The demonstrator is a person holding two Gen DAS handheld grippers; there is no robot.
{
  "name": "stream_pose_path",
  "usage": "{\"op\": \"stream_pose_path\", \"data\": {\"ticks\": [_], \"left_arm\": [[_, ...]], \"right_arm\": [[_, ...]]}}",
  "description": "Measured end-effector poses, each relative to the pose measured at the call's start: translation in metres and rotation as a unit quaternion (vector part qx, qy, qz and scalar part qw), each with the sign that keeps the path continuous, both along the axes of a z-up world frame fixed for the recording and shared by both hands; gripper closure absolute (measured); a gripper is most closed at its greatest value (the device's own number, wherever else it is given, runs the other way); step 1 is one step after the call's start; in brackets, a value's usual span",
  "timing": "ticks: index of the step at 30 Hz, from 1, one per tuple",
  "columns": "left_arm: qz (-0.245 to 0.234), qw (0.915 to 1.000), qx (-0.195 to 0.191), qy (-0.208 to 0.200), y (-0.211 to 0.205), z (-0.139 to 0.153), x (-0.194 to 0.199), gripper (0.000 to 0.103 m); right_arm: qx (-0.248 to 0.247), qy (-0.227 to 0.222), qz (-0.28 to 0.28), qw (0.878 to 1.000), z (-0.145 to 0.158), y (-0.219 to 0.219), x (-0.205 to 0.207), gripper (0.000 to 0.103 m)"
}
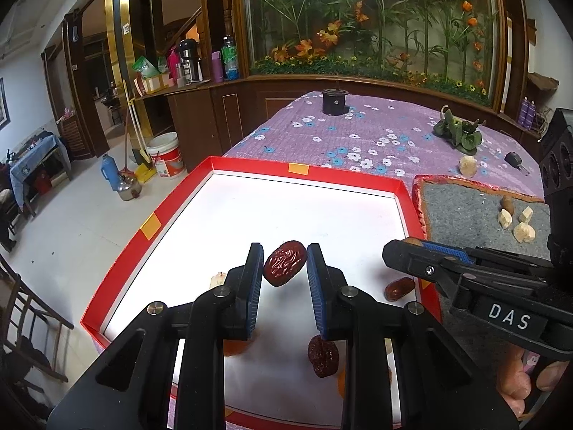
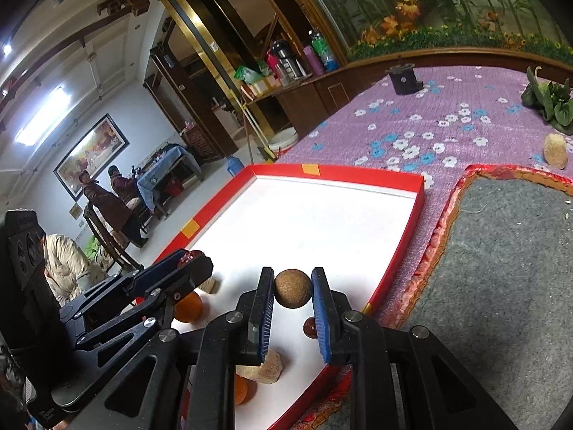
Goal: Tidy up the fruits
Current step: 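Carry the red date into the white tray with the left gripper while right carries the longan there, then open both grippers over the tray and move them back to the grey mat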
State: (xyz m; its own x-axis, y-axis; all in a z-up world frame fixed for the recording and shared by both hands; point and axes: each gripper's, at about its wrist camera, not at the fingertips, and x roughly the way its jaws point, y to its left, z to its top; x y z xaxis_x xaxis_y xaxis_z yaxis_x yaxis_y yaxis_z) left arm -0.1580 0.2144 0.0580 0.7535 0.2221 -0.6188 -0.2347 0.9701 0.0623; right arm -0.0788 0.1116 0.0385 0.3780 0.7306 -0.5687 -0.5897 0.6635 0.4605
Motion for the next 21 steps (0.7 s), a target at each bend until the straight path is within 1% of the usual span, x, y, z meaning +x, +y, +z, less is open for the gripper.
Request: {"op": "stream_pose_path", "data": {"ticks": [13,18,21], "left_arm": [[0.015,0.9997,0.011,0.014,0.004,-0.008,0.005,0.079],[0.029,0.9992,0.006,0.028,0.01,-0.013,0.008,0.078],[0.038,0.9987,0.002,0.035,0.013,-0.015,0.009,0.078]], "right_arm": [[-0.013,0.034,0.006,0.999,-0.012,0.011,0.016,0.083],[-0.009,0.039,0.007,0.999,-0.014,0.009,0.022,0.076],[0.002,0.038,0.0,0.999,-0.015,0.002,0.025,0.075]]}}
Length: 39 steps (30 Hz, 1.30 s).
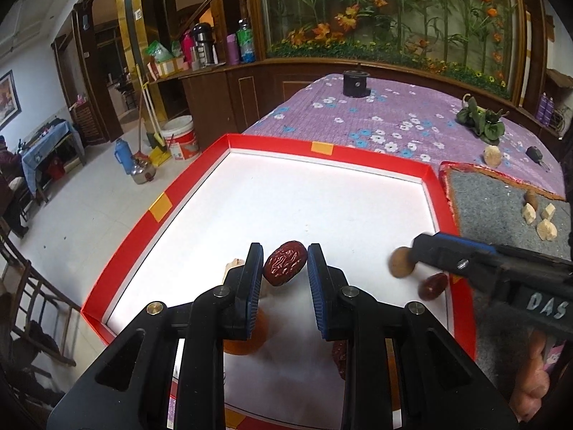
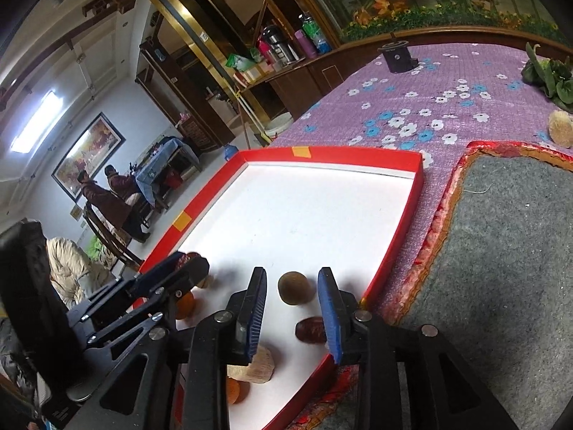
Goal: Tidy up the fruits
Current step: 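Open both grippers over the tray and move them back to the grey mat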
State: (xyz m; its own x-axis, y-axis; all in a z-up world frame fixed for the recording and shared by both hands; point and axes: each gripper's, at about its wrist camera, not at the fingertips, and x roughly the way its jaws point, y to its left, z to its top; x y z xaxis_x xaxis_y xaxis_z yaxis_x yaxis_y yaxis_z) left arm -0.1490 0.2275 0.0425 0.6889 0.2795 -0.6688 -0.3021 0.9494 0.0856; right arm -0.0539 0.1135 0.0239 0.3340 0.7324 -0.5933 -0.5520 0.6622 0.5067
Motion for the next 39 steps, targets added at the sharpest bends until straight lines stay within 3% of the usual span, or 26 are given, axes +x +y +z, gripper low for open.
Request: {"op": "stream_pose_path", "data": {"ticks": [8,9,11,12,19,39], "left_arm": [[0.002,1.0,-0.001,0.007,-0.006,0.0,0.001,0.077],[0.001,1.0,0.0,0.008,-0.008,0.0,0.001,0.073],[0.001,1.0,0.006,0.004,-0.014,0.003,0.0,0.044],[0.0,0.9999,0.01,-0.002,-0.017,0.005,-0.001,0.041],[-0.021,0.9993,0.025,-0.015,-0.04,0.017,-0.008,0.041],[-0.097,0.9927,0.068,0.022,-0.112,0.014,0.0,0.041]], "right_arm": [[0.018,-0.008,-0.043,0.999,0.001,-0.021,0.009,0.073],[0.019,-0.008,-0.045,0.999,0.002,-0.023,0.008,0.073],[0.024,-0.006,-0.046,0.999,0.002,-0.025,0.009,0.073],[0.026,-0.006,-0.048,0.998,0.003,-0.027,0.009,0.073],[0.037,-0.002,-0.069,0.997,0.005,-0.04,0.003,0.072],[0.103,0.016,-0.106,0.989,0.027,-0.128,-0.011,0.071]]}}
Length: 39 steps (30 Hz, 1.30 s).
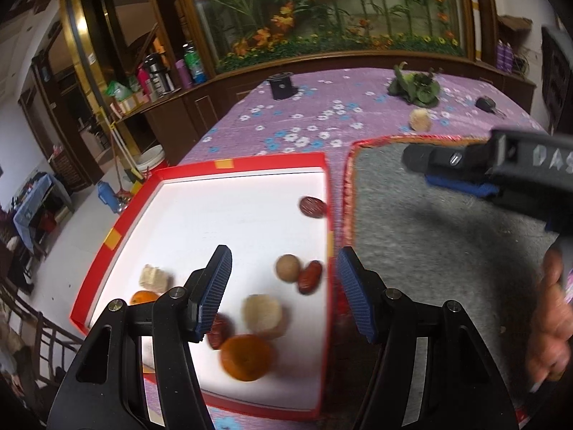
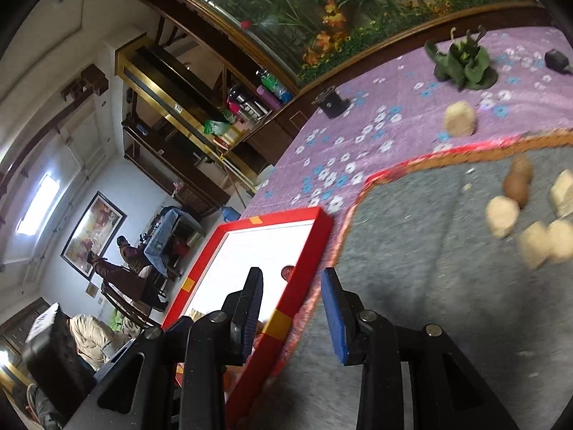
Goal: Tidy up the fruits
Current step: 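Open both grippers over the tray and move them back to the grey mat, then close the left gripper on a pale yam chunk while right grasps another chunk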
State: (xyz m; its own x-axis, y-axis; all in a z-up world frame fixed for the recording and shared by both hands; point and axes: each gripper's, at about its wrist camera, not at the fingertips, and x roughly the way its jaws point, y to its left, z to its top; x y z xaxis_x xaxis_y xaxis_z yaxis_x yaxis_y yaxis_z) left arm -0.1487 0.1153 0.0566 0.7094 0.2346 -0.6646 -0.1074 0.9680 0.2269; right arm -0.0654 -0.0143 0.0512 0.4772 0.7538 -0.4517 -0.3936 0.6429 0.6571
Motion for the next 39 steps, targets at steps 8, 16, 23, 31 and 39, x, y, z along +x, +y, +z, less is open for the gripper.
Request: {"op": "stream_pose_path", "data": {"ticks": [8,16,23,31,39], "left_arm": [[-0.037,0.9989,0.022,0.021,-0.034,-0.006,0.012,0.041],[-0.078,0.9953,0.004,0.056,-0.076,-0.003,0.032,0.041],[-0.085,0.9934,-0.024,0.072,-0.112,0.005,0.069,0.041],[-0.101,0.9915,-0.02,0.08,-0.144,0.016,0.098,0.041],[-0.088,0.9918,-0.025,0.089,-0.133,0.009,0.098,0.041]], "right_arm": [[-0.009,-0.022,-0.08,0.997,0.032,-0.099,0.017,0.065],[-0.022,0.001,-0.174,0.984,0.033,-0.188,0.072,0.06],[-0.063,0.102,-0.204,0.971,0.009,-0.221,0.09,0.06],[-0.059,0.162,-0.184,0.968,0.005,-0.243,0.085,0.06],[-0.071,0.173,-0.126,0.974,-0.003,-0.222,0.088,0.06]]}}
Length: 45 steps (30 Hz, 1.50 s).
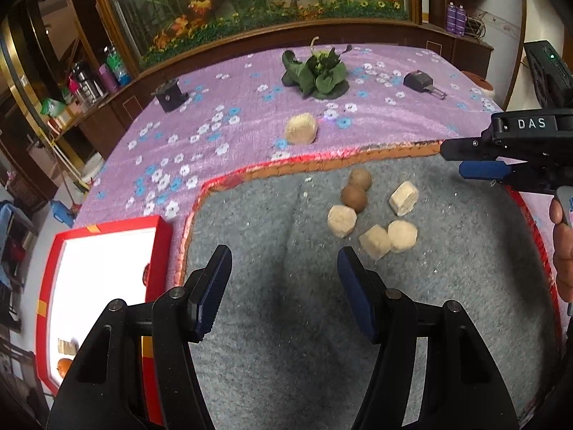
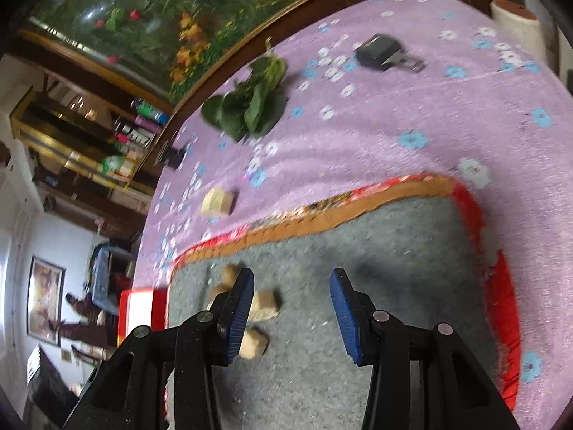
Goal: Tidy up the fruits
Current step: 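Close the left gripper on a pale yam chunk while right grasps another chunk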
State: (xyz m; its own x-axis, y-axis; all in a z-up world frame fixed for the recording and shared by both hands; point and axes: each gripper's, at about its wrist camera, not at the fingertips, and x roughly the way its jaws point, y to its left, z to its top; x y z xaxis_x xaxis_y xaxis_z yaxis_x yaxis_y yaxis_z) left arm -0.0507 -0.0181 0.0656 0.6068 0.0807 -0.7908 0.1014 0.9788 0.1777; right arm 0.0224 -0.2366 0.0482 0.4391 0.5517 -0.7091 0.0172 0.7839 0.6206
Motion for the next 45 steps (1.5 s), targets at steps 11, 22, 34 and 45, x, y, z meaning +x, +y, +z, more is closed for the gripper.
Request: {"op": "stream_pose_path", "data": {"ticks": [11,22,34,45], "left_arm": [[-0.031,0.9992,0.002,0.026,-0.008,-0.014,0.014,0.041],[-0.09,0.9941,0.0,0.06,-0.037,-0.028,0.015,0.041],[-0.068,0.9922,-0.066,0.081,-0.047,-0.037,0.039,0.041],[-0.048,0.9932,-0.08,0.07,-0.022,-0.04,0.03,0.04]], "right_arm": [[-0.01,-0.003,0.053,0.999,-0.012,0.042,0.004,0.06],[-0.084,-0.026,0.076,0.993,-0.022,0.072,0.008,0.07],[-0.028,0.002,0.044,0.999,-0.028,0.046,0.015,0.074],[-0.025,0.001,0.043,0.999,-0.028,0.046,0.012,0.074]]}}
